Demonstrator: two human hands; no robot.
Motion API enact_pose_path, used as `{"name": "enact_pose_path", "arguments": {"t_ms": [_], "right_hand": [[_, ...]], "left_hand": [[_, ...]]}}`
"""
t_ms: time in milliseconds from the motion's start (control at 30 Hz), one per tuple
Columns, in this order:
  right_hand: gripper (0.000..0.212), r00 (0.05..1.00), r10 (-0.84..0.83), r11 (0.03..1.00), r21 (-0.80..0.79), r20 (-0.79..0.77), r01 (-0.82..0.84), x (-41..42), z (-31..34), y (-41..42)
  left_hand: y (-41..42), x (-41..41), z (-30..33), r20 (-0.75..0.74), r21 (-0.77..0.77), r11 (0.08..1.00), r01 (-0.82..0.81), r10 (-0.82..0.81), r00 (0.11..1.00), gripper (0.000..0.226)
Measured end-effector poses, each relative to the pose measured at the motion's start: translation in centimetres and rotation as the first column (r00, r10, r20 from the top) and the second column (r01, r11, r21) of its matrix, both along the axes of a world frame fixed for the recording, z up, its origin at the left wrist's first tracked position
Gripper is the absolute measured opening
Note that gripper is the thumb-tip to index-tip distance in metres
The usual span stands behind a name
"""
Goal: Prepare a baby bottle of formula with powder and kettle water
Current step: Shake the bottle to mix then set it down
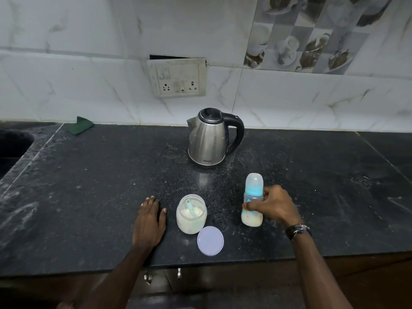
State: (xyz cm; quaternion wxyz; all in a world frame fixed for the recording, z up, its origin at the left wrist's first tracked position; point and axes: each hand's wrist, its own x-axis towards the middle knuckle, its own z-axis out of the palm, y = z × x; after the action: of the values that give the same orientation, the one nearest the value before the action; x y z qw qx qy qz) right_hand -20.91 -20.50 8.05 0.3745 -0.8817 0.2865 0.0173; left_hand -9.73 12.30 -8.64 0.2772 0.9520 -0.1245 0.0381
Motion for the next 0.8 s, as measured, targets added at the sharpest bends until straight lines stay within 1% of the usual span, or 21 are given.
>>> {"name": "enact_pose_path", "arguments": {"t_ms": [33,67,133,167,200,267,300,333,400,433,500,533,600,667,700,733,767,800], "right_hand": [[0.055,0.999,0.01,1.0,-0.003,0.037,-0.01,0.0,-0.3,-0.1],[0.051,0.998,0.038,0.998,0.044,0.057,-0.041,-0.1,-0.3,0.1],[0.037,0.999,0.045,0.991,0.126,0.028,-0.048,-0.2,-0.2,0.2],[0.032,0.998,0.055,0.992,0.116,0.021,-0.057,-0.3,-0.4,0.0],[0.032,0.999,0.039,0.995,0.094,0.024,-0.041,-0.4,-0.5,-0.1],[0.046,0.998,-0.004,1.0,-0.002,0.062,0.004,-0.4,-0.6,-0.1],[0.049,0.997,0.013,1.0,0.022,0.08,-0.015,-0.4,-0.8,-0.2],[0.045,0.996,0.028,0.997,0.067,0.08,-0.033,-0.4,-0.9,-0.2],[0.035,0.998,0.053,0.995,0.087,0.046,-0.056,-0.4,-0.8,-0.2],[0.034,0.997,0.049,0.996,0.075,0.062,-0.053,-0.3,-1.0,-0.5],[0.043,0.995,0.021,1.0,0.014,0.096,-0.022,-0.2,-0.8,-0.5],[0.046,0.993,0.014,0.999,0.047,0.115,-0.019,-0.1,-0.9,-0.5],[0.042,0.995,0.034,0.992,0.118,0.094,-0.045,0.0,-0.9,-0.5],[0.035,0.995,0.045,0.993,0.109,0.089,-0.054,0.1,-0.9,-0.7],[0.038,0.994,0.024,0.996,0.086,0.105,-0.033,0.2,-0.9,-0.9],[0.047,0.992,0.014,0.999,0.042,0.124,-0.02,0.2,-0.8,-1.0],[0.053,0.99,0.017,0.998,0.056,0.141,-0.025,0.2,-1.0,-1.1],[0.052,0.989,0.031,0.993,0.106,0.145,-0.046,0.3,-1.0,-1.0]], "left_hand": [[0.0,0.0,0.0,0.0,-0.002,1.0,-0.003,0.003,1.0,0.042],[0.1,0.0,0.0,-0.001,-0.003,1.0,-0.006,0.006,1.0,0.044],[0.1,0.0,0.0,-0.001,-0.003,1.0,-0.004,0.004,1.0,0.05],[0.0,0.0,0.1,0.003,-0.002,1.0,-0.001,0.001,1.0,0.051],[0.0,0.0,0.1,0.004,-0.001,1.0,0.004,-0.004,1.0,0.049],[0.1,0.0,0.1,0.004,0.003,1.0,0.006,-0.006,1.0,0.044],[0.1,0.0,0.1,0.002,0.003,1.0,0.004,-0.004,1.0,0.042],[0.1,0.0,0.0,0.001,0.005,1.0,0.001,-0.001,1.0,0.042],[0.0,0.0,0.0,0.002,0.011,1.0,0.003,-0.003,1.0,0.047],[0.0,0.0,0.1,0.0,0.011,1.0,0.005,-0.005,1.0,0.048],[0.1,0.0,0.0,-0.004,0.019,1.0,0.005,-0.005,1.0,0.046],[0.1,0.0,0.0,-0.006,0.021,1.0,0.004,-0.004,1.0,0.046],[0.1,0.0,0.1,-0.004,0.016,1.0,0.005,-0.005,1.0,0.048],[0.1,0.0,0.2,0.002,0.014,1.0,0.007,-0.008,1.0,0.044],[0.0,0.0,0.2,0.001,0.015,1.0,0.009,-0.009,1.0,0.043],[0.0,-0.1,0.2,-0.005,0.016,1.0,0.008,-0.008,1.0,0.045],[0.1,0.0,0.2,-0.011,0.017,1.0,0.004,-0.004,1.0,0.048],[0.1,0.0,0.2,-0.012,0.019,1.0,0.002,-0.002,1.0,0.052]]}}
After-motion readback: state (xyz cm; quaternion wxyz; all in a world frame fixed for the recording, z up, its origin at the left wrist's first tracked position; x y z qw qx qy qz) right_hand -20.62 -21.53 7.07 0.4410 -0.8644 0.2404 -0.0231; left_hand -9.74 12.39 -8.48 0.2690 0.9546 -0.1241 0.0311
